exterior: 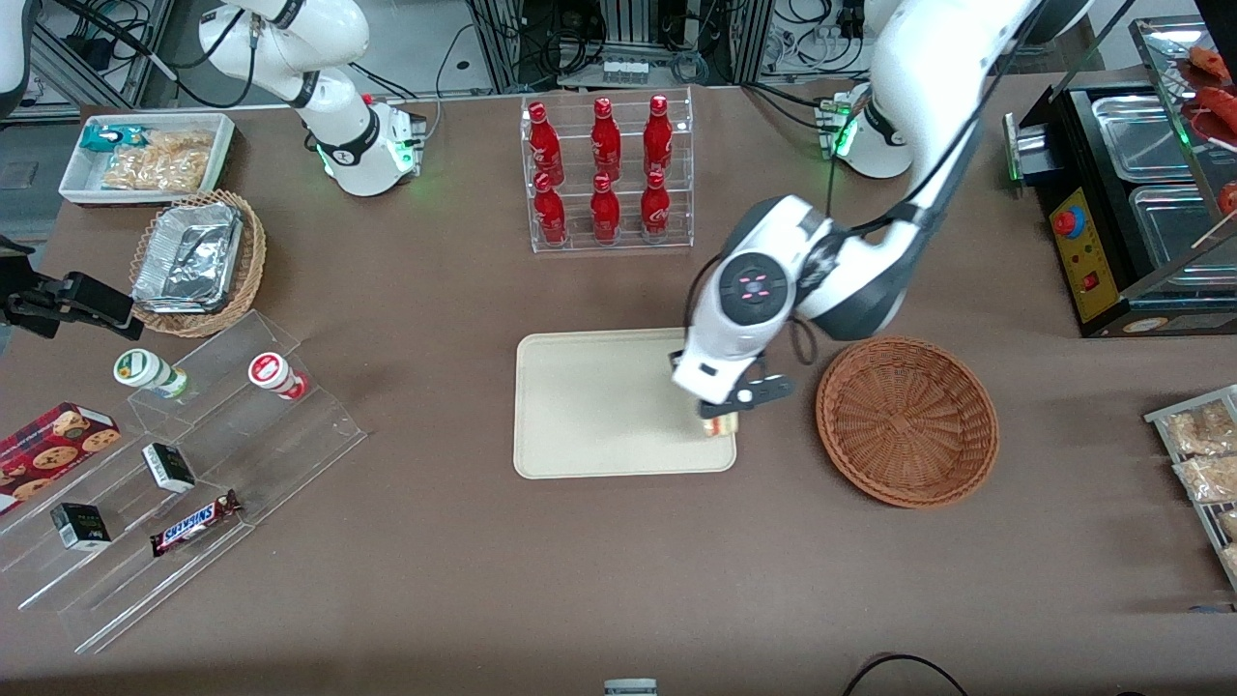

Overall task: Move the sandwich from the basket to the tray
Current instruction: 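Carry the sandwich with the left gripper over the cream tray and lower it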

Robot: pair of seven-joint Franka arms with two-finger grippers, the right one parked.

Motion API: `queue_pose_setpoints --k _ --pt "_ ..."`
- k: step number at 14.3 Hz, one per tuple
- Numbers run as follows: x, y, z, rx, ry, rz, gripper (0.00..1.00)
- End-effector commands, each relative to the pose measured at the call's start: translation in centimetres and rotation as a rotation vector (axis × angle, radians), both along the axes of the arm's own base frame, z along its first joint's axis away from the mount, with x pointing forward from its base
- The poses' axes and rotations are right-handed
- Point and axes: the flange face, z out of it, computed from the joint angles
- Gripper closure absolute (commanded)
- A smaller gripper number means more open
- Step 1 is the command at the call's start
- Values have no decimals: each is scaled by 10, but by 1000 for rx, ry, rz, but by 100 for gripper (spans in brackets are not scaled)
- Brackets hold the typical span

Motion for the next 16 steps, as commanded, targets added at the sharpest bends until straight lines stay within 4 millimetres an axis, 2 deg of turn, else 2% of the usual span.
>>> queue_pose_setpoints --k 1,3,6,7,8,10,11,13,16 --pt "-6 -51 -29 -24 -19 -33 87" --pt "-18 -73 -43 -35 -44 -27 87" --pt "-23 -82 -59 -20 -70 -30 80" --pt "-23 -83 -60 -24 -72 -37 68" --pt "-22 -83 -61 -28 -76 -37 32" --pt "-21 -83 -59 -31 -82 -37 8" --pt "-21 -83 -59 -26 -85 -39 0" --pt "-18 -80 -53 -11 -112 -50 0" --pt "-8 -70 -30 28 -180 -72 0"
